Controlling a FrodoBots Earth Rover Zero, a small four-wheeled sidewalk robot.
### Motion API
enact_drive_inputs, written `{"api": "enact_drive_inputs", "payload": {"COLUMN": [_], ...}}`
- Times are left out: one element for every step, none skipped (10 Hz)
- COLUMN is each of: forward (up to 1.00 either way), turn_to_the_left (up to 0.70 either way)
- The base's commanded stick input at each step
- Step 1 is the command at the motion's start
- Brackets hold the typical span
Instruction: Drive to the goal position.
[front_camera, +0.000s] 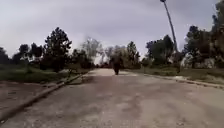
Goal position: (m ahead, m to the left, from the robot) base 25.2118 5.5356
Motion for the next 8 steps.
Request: {"api": "enact_drive_inputs", "payload": {"forward": [0.7, 0.7, 0.7, 0.7, 0.7, 0.7, 0.7, 0.7], "turn_to_the_left": [0.0, 0.0, 0.0, 0.0, 0.0, 0.0, 0.0, 0.0]}}
